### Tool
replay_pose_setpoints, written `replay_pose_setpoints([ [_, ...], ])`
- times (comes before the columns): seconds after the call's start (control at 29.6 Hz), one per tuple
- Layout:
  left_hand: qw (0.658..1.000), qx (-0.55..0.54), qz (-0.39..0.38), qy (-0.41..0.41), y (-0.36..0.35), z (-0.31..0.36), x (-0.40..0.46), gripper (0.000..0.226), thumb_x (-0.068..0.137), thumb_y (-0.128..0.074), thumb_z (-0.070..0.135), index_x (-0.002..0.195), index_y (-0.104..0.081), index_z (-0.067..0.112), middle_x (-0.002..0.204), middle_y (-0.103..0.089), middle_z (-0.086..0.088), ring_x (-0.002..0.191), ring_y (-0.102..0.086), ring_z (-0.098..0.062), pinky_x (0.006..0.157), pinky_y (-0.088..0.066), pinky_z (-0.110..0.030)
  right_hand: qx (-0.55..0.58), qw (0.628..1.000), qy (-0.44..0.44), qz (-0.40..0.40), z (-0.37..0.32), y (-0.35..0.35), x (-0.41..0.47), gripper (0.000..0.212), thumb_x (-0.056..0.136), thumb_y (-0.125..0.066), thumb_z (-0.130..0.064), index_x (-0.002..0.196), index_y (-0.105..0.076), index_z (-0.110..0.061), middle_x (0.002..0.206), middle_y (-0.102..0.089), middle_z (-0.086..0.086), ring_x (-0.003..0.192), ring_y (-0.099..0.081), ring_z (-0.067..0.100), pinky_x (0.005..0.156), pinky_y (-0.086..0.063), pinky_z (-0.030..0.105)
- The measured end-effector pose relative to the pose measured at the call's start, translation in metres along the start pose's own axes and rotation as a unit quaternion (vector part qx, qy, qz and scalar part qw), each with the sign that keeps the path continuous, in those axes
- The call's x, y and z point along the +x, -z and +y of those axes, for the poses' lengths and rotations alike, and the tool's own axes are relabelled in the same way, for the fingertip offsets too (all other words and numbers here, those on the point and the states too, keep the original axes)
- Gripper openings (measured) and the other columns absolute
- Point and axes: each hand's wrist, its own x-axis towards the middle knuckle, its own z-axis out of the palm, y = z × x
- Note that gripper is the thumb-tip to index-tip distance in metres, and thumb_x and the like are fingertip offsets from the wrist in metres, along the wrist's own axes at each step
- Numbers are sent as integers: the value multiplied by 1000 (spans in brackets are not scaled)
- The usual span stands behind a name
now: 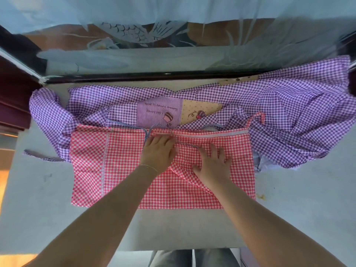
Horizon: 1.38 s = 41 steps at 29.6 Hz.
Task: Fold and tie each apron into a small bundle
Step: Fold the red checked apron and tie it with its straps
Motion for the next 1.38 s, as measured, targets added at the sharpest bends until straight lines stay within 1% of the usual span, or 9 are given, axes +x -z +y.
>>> replay_pose_setpoints([
  [0.14,981,10,-79,179,-2,-50,21,58,99,-16,52,150,-19,24,159,-14,-5,147,-9,-27,119,-11,-48,4,1000,-11,-25,-6,3,3,77,89,-40,-65,149,-1,-36,160,4,8,144,1,44,112,-9,67],
  [0.27,909,-138,91,382,25,-60,19,57,101,-31,38,150,-17,12,159,-11,-12,146,-12,-32,117,-18,-51,5,999,-12,-31,-5,4,3,78,89,-41,-65,149,0,-36,159,4,9,144,0,45,111,-11,68],
  [0.37,970,-35,163,176,32,-20,-7,42,95,-48,27,135,-43,13,146,-36,-15,135,-33,-32,114,-27,-50,-3,1000,-9,-28,-3,4,5,79,88,-41,-66,150,-1,-36,159,2,10,143,-3,45,111,-12,68],
  [0.47,991,47,27,-121,-7,35,-48,46,94,-45,45,135,-46,25,148,-40,-7,137,-33,-35,111,-25,-61,-12,1000,-3,-22,-4,4,5,77,89,-38,-67,150,-2,-36,159,0,11,143,-5,45,112,-10,65],
  [0.68,985,75,-134,-72,-46,37,-56,54,99,-8,54,145,-28,35,154,-32,-2,140,-26,-42,107,-24,-67,82,975,164,129,36,0,-17,43,93,-51,-28,135,-45,-25,139,-45,5,131,-39,27,109,-36,49],
  [0.81,979,74,-183,-58,-51,32,-55,56,98,-1,55,149,-17,37,157,-22,-1,141,-19,-41,107,-17,-65,161,957,223,87,108,-15,-40,29,92,-53,-17,119,-61,-16,120,-64,1,111,-59,20,99,-48,40],
  [0.98,978,58,-184,-74,-50,32,-53,62,72,34,68,132,38,51,147,39,12,136,37,-29,104,24,-53,139,960,241,27,170,-21,-37,34,93,-55,-12,127,-61,-16,141,-52,-2,134,-44,19,111,-37,46],
  [1.15,968,72,-231,-69,-42,39,-48,77,60,41,70,133,34,47,144,42,8,137,33,-31,106,20,-51,14,953,304,-18,191,-31,-29,55,96,-54,-29,148,-35,-26,157,-23,-11,141,-5,2,119,-13,36],
  [1.38,968,71,-237,-51,-45,41,-48,65,70,34,65,133,34,47,144,42,12,137,35,-28,107,20,-48,-38,936,348,21,216,-32,-30,67,92,-49,-41,151,-25,-22,157,-26,-2,143,-15,12,116,-14,39],
])
